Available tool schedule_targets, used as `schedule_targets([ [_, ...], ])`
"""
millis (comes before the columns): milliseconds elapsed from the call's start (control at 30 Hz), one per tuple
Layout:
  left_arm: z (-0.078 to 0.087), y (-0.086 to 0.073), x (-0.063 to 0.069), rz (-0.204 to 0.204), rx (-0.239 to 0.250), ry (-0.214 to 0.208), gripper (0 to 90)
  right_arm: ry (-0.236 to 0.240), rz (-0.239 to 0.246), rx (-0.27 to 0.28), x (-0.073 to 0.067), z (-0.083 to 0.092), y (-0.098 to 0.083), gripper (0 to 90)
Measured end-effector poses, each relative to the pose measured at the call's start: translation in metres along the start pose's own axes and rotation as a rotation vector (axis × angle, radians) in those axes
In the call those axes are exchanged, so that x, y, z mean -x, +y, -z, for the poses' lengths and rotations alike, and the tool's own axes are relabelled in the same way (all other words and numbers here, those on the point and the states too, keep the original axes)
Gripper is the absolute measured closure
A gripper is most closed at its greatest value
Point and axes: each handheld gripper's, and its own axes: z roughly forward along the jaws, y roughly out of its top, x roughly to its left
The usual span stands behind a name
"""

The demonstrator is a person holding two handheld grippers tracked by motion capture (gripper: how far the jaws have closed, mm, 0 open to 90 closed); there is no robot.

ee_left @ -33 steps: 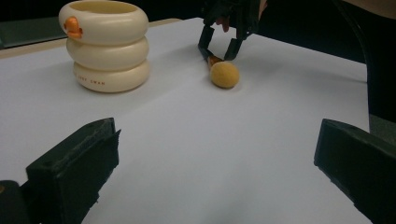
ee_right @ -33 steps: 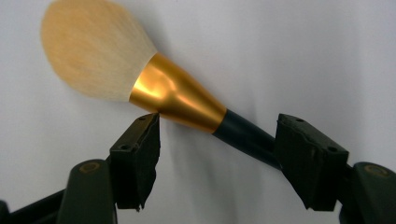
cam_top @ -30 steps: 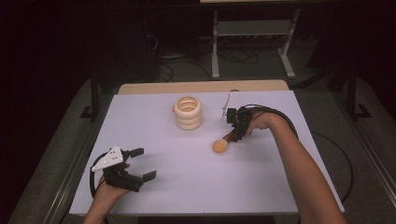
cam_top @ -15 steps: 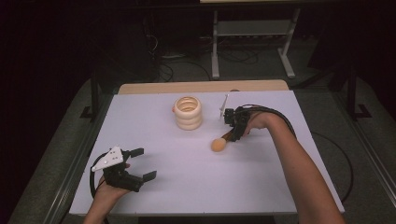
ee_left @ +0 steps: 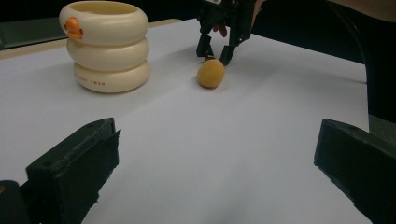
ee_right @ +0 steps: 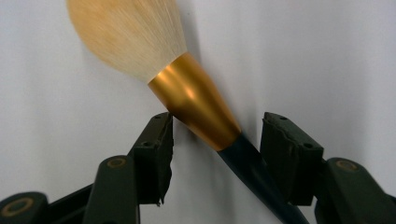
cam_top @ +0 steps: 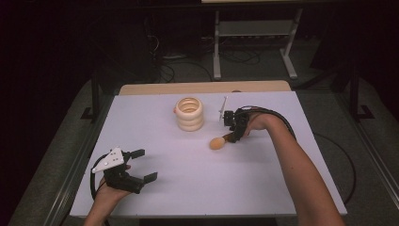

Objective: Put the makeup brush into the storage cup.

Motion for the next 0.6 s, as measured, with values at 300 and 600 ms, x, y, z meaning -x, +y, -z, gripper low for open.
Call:
schedule_targets([
  [300,-0.0003,0.0003,0.0002,-0.003,-0.001,0.000,0.0,0.007,-0.013,-0.013,-0.0006,0.0010,-0.0001,55.0],
  [600,0.0001,0.0004,0.0002,-0.002,0.001,0.001,0.0,0.017,-0.040,-0.014,-0.0017,0.0030,0.0006,61.2],
])
